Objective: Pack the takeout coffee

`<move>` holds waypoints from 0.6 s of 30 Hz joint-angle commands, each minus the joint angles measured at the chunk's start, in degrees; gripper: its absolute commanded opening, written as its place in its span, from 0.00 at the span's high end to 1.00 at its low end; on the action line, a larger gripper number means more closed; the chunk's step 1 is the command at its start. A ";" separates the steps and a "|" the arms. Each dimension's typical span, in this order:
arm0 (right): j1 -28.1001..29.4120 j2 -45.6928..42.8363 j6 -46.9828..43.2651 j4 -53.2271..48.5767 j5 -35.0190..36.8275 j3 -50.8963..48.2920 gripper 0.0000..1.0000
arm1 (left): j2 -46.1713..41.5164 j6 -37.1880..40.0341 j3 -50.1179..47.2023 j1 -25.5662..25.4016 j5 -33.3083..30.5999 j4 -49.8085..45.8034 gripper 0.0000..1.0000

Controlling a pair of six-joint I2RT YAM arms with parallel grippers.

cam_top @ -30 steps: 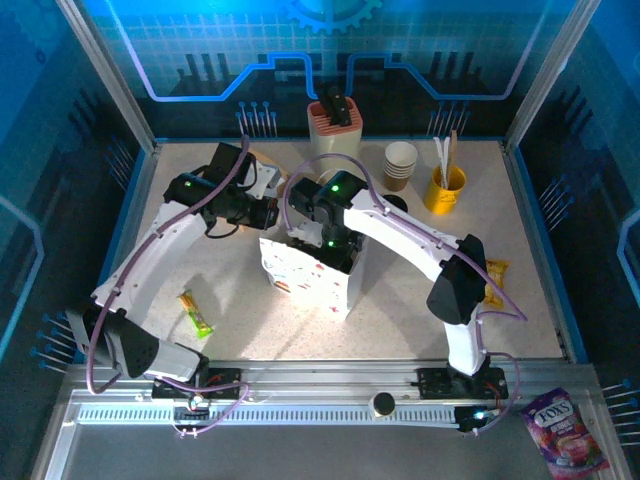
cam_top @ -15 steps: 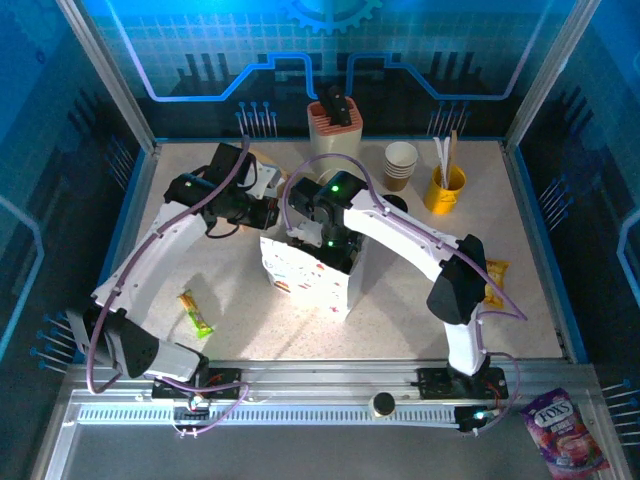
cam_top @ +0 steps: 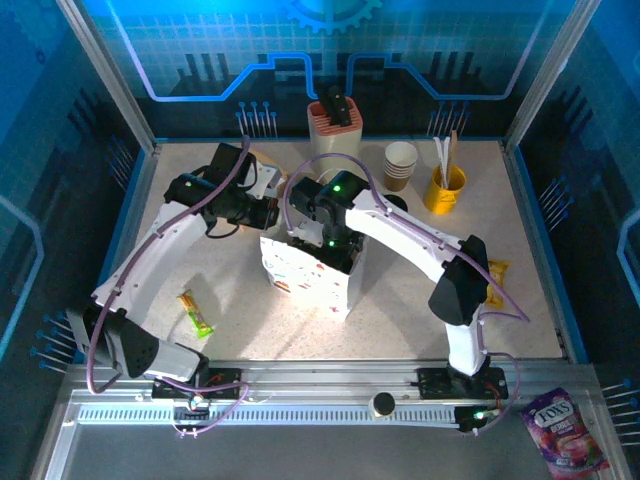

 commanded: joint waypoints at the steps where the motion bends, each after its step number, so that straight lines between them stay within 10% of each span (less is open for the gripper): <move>1: 0.60 -1.97 0.65 -0.18 0.48 -0.52 0.53 | -0.59 0.60 -0.89 -0.07 0.96 -0.79 1.00; 18: 0.54 -2.05 0.67 -0.07 0.74 -0.76 0.53 | -0.76 0.58 -1.24 -0.12 1.01 -0.57 1.00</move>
